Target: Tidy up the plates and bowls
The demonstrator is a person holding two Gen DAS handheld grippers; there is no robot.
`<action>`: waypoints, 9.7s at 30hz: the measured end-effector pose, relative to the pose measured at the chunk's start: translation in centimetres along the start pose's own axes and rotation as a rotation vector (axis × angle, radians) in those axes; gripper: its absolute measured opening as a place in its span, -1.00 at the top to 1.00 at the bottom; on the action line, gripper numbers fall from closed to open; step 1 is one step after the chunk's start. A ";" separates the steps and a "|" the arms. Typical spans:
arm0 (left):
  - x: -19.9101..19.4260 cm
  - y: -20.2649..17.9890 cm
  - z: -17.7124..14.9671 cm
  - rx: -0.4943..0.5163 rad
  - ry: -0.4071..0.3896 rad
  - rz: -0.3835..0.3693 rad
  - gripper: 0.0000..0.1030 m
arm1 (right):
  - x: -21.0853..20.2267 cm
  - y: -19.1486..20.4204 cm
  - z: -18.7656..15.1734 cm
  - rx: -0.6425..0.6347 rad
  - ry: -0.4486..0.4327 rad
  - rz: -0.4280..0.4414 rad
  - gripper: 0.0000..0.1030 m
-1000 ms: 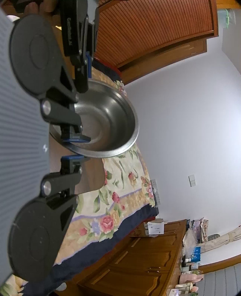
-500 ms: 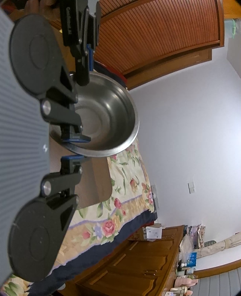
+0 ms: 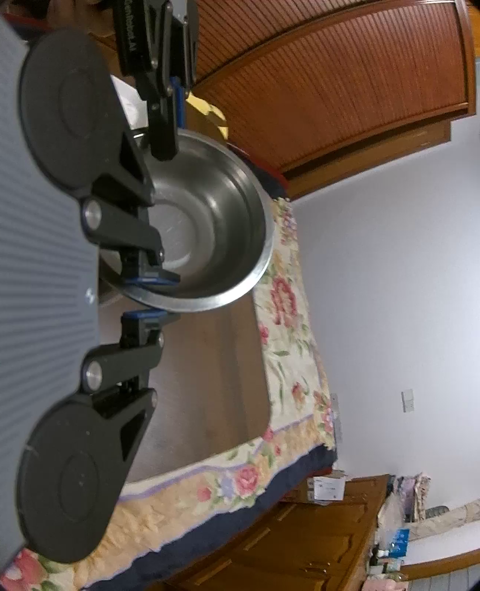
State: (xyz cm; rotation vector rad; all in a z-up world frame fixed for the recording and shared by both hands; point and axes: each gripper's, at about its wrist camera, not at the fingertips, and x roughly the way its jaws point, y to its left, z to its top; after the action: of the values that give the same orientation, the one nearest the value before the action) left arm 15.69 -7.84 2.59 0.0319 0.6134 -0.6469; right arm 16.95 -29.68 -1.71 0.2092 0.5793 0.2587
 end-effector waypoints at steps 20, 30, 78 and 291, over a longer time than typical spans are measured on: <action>-1.9 0.1 -6.4 -0.067 0.037 0.026 0.62 | -0.9 2.9 -4.5 -0.023 0.055 0.048 0.70; -1.4 -0.8 -7.6 -0.051 0.042 0.074 0.61 | -0.3 3.2 -5.4 -0.051 0.047 0.017 0.71; -4.0 -1.5 -9.2 -0.071 -0.152 0.222 -0.18 | -3.6 4.4 -6.9 -0.173 -0.146 -0.058 0.02; -13.0 0.9 -8.4 -0.087 -0.275 0.549 -1.00 | -6.2 12.6 -5.4 -0.207 -0.276 -0.067 -1.00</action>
State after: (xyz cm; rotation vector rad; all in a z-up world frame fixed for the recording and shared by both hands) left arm 3.64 1.89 2.64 0.0280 0.3410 -0.0874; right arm 6.59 -18.90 0.39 0.0239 0.2827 0.2185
